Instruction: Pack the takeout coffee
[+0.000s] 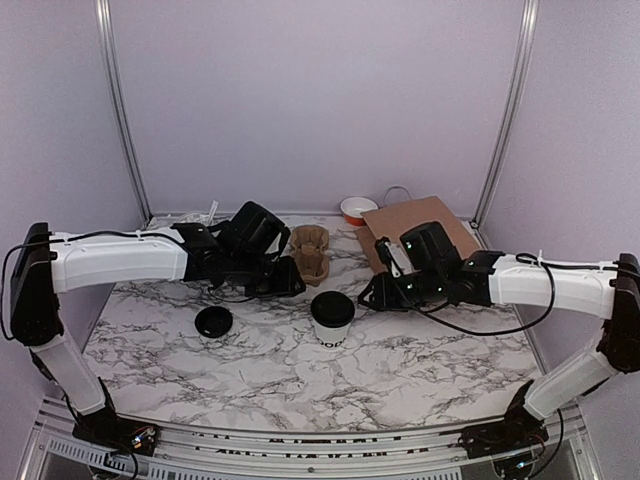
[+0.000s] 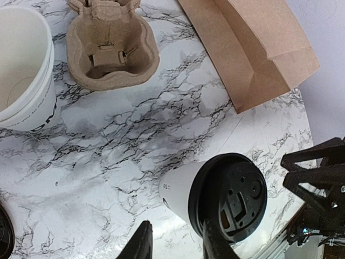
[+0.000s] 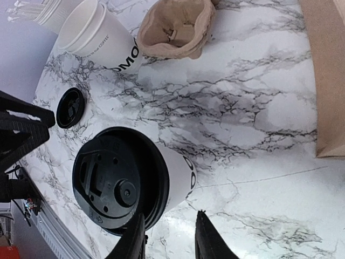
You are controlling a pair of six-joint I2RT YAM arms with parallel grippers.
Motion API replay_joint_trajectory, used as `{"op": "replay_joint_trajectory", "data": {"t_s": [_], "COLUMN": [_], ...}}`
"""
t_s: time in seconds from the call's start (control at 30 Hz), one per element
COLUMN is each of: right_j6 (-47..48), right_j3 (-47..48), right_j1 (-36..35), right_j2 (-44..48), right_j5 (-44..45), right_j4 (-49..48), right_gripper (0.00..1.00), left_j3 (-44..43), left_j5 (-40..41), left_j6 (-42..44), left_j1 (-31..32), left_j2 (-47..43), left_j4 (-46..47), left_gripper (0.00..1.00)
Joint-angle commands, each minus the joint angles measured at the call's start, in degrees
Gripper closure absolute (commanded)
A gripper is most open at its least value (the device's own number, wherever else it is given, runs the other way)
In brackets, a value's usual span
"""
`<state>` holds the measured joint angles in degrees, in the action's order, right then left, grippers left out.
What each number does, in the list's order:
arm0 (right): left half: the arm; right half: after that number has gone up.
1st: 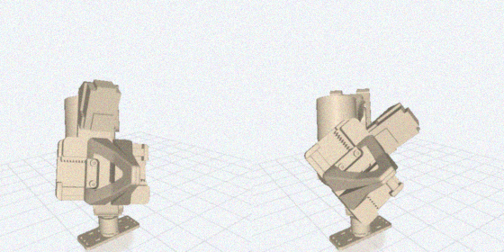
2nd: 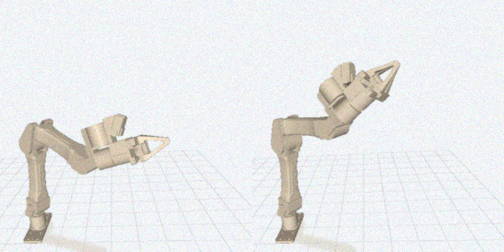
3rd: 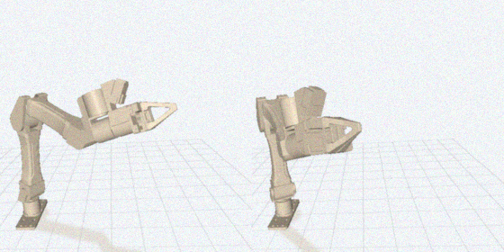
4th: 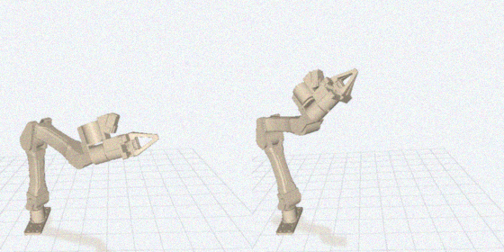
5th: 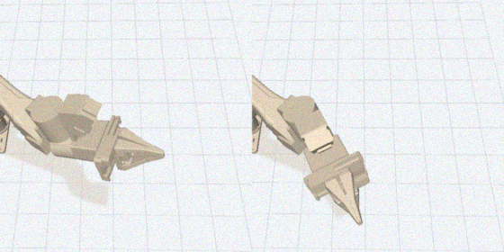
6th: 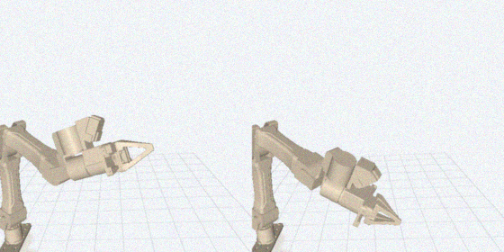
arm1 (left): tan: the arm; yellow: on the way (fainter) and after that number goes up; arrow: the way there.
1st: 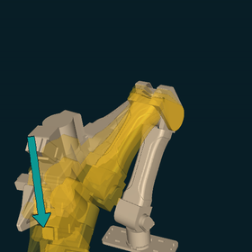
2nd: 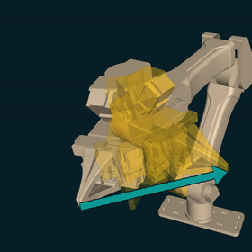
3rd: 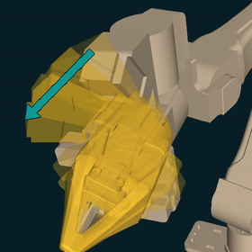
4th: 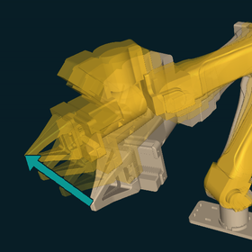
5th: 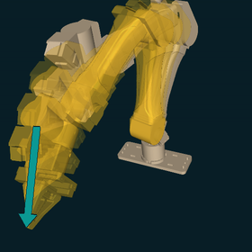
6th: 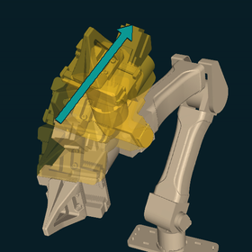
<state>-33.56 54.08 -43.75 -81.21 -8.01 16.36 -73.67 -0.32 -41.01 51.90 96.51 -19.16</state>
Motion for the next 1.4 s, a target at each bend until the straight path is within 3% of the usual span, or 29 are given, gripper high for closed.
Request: {"op": "replay_joint_trajectory", "data": {"t_s": [0.0, 0.37, 1.37], "right_j6": [-5.0, -10.5, -9.2], "right_j3": [-4.1, -8.9, -9.5], "right_j1": [0.2, 0.2, 0.2], "right_j2": [1.7, 1.2, -2.4], "right_j5": [-5.2, -9.5, -8.3], "right_j4": [-5.3, -14.3, -13.1], "right_gripper": [0.7, 0.7, 0.71], "left_j3": [-3.1, -3.3, 1.2], "left_j5": [-3.4, -6.6, -6.0], "left_j6": [1.5, 0.6, -0.8], "left_j1": [-0.7, -0.7, 0.0], "left_j2": [3.1, 5.9, 6.8], "left_j4": [-0.4, 1.2, 3.9], "left_gripper": [0.66, 0.66, 0.67]}}
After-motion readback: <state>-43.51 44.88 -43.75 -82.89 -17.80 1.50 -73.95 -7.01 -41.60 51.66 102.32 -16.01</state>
